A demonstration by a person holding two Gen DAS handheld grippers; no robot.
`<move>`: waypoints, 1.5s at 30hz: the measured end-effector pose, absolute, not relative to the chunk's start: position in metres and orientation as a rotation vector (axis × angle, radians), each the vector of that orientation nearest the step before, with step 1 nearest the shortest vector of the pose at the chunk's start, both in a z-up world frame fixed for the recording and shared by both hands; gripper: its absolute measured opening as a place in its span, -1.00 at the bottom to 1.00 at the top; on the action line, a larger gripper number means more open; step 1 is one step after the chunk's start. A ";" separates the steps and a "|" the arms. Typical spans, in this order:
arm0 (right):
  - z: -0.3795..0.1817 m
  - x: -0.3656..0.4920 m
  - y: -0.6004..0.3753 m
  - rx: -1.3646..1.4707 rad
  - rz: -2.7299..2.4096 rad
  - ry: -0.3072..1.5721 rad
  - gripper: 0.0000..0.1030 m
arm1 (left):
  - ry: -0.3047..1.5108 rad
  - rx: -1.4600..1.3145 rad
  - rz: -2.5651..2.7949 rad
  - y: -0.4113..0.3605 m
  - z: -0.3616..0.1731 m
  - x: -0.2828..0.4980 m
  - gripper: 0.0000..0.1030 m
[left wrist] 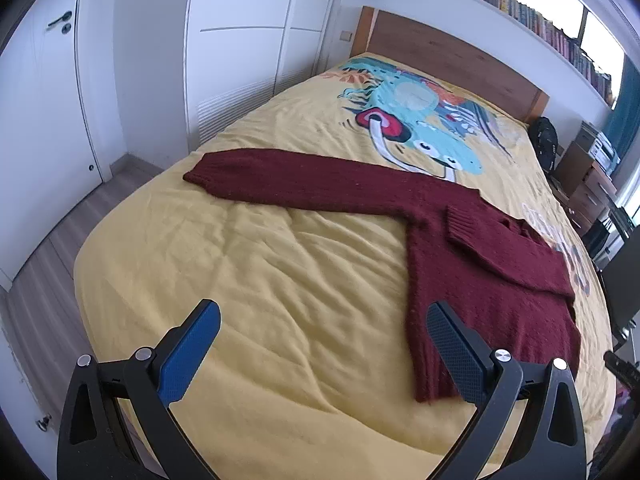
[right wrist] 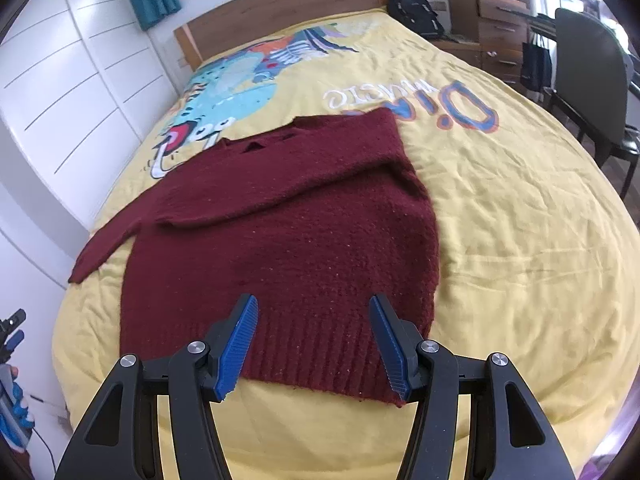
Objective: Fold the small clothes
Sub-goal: 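Move the left gripper to the other sleeve cuff and grasp it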
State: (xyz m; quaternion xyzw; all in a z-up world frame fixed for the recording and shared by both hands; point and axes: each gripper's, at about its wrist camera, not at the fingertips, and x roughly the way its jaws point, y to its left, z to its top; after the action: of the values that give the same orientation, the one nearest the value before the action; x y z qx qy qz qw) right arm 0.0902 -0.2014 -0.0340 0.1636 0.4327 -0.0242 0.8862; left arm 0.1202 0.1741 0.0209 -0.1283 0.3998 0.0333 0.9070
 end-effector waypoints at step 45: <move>-0.084 0.169 -0.191 0.280 -0.080 1.028 0.17 | 0.948 -0.890 0.179 0.384 -0.125 0.331 0.05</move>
State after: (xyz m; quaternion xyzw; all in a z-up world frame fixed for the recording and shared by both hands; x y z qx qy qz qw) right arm 0.1687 -0.1907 -0.0838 0.1334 0.4897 -0.0382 0.8608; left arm 0.3311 0.3840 -0.1246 -0.4140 0.4405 0.0831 0.7923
